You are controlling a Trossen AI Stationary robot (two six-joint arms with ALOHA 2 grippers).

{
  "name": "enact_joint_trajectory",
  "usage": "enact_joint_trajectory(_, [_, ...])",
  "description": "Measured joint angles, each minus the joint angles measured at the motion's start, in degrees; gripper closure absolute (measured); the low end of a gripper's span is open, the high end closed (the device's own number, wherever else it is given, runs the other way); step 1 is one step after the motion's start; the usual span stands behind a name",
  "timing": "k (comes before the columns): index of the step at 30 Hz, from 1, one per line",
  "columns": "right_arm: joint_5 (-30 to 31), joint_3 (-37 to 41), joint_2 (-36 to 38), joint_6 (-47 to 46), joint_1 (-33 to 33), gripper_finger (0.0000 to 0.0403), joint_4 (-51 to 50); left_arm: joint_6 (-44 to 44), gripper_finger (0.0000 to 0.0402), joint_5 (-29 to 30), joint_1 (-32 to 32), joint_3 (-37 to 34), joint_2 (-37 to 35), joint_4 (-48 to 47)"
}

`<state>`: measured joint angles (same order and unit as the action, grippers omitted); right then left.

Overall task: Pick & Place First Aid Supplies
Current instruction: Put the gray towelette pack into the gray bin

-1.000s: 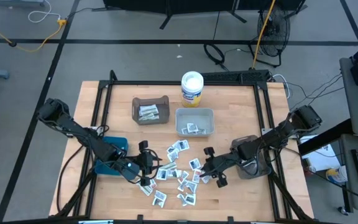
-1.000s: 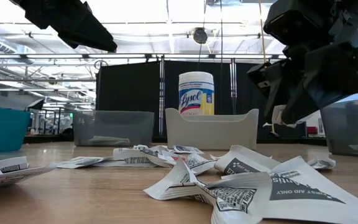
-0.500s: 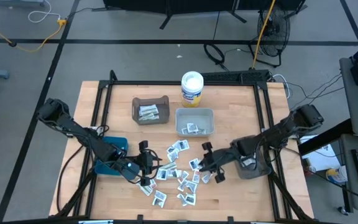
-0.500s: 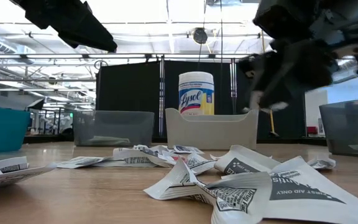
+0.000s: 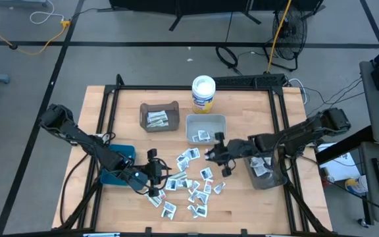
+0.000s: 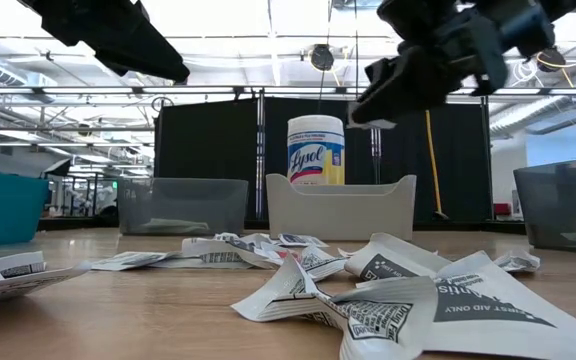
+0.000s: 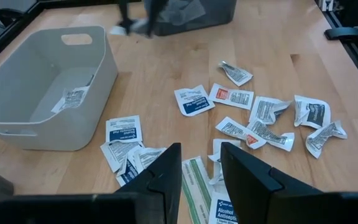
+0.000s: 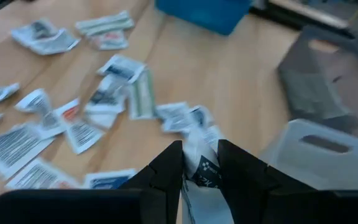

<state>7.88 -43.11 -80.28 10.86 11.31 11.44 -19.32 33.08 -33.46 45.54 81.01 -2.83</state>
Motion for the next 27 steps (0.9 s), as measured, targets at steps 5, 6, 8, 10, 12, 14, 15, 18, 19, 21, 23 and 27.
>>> enact_joint_trajectory(5, [2.6,0.0,0.5,2.1,-4.6,0.0309,1.3,0.2,0.0284,0.0,0.0,0.0,0.0,0.0])
enact_joint_trajectory(6, [2.9,0.0,0.5,2.3,-5.8,0.0309,1.4,0.2,0.0284,0.0,0.0,0.0,0.0,0.0])
enact_joint_trajectory(8, [2.6,0.0,0.5,1.9,-8.3,0.0309,1.9,0.2,0.0284,0.0,0.0,0.0,0.0,0.0])
enact_joint_trajectory(10, [2.7,0.0,0.5,0.9,-10.4,0.0309,2.4,0.2,0.0284,0.3,0.0,0.0,0.0,0.0])
enact_joint_trajectory(12, [2.7,0.0,0.5,0.0,-12.2,0.0309,2.6,0.2,0.0284,0.6,0.1,0.0,0.0,0.0])
enact_joint_trajectory(14, [2.6,0.0,0.5,-0.8,-13.8,0.0309,3.1,0.2,0.0284,0.6,0.1,0.0,0.0,0.1])
enact_joint_trajectory(15, [2.6,0.0,0.5,-1.2,-14.5,0.0309,3.2,0.4,0.0284,0.6,0.1,0.0,0.0,0.1])
enact_joint_trajectory(18, [2.6,0.0,0.5,-2.7,-16.4,0.0309,2.8,0.7,0.0284,1.1,0.1,0.0,0.0,0.1])
enact_joint_trajectory(19, [2.6,0.0,0.5,-3.3,-16.9,0.0309,2.7,0.7,0.0284,1.2,0.1,0.0,0.0,0.1])
enact_joint_trajectory(21, [2.6,0.0,0.5,-4.1,-17.6,0.0309,2.5,0.7,0.0284,1.6,0.1,0.0,0.0,0.1])
enact_joint_trajectory(23, [2.6,0.0,0.5,-4.2,-17.9,0.0309,2.4,0.7,0.0284,1.6,0.1,0.0,0.0,0.1])
enact_joint_trajectory(27, [2.6,0.0,0.5,-4.2,-18.0,0.0309,2.4,0.7,0.0284,1.6,0.1,0.0,0.0,0.1])
